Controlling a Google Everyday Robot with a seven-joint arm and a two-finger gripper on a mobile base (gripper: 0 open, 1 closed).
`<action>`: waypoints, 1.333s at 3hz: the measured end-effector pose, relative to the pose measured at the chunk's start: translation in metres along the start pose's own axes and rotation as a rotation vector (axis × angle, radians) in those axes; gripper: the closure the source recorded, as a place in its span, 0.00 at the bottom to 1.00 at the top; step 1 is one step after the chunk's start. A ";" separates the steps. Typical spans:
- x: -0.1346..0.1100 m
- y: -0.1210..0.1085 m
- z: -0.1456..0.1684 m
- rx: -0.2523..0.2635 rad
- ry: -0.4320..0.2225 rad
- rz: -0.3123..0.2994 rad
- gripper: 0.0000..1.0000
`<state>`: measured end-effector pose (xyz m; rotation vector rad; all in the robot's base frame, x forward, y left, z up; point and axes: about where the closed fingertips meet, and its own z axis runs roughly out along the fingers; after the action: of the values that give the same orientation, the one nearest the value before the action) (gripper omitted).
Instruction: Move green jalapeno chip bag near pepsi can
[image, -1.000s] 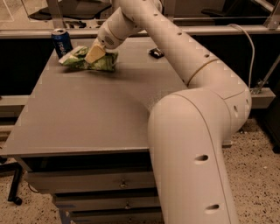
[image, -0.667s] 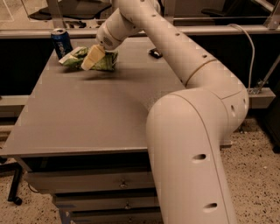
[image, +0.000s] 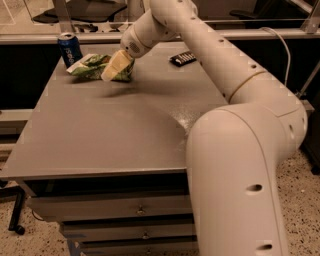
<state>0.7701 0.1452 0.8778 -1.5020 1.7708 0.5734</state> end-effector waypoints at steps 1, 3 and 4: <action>0.024 0.001 -0.044 0.030 -0.063 0.052 0.00; 0.084 0.014 -0.144 0.137 -0.269 0.147 0.00; 0.116 0.031 -0.191 0.202 -0.369 0.186 0.00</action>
Offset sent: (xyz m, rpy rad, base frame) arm -0.0520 -0.2132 0.0322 0.3202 -0.0422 -0.2339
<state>0.6878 -0.0631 0.9056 -1.0259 1.6300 0.6926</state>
